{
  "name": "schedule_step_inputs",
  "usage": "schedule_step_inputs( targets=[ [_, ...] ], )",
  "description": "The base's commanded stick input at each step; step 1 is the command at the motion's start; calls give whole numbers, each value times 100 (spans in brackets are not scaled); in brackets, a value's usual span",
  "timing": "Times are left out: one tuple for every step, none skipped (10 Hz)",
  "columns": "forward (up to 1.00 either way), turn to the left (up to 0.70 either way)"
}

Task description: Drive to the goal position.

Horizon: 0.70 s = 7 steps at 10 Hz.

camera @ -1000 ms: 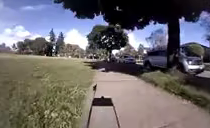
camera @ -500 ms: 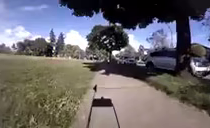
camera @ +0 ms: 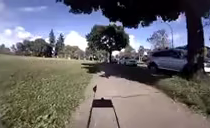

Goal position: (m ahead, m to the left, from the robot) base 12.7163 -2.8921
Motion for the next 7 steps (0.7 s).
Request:
schedule_step_inputs(
  targets=[
    [100,0],
    [100,0],
    [100,0],
    [100,0],
    [100,0],
    [100,0],
    [100,0]
  ],
)
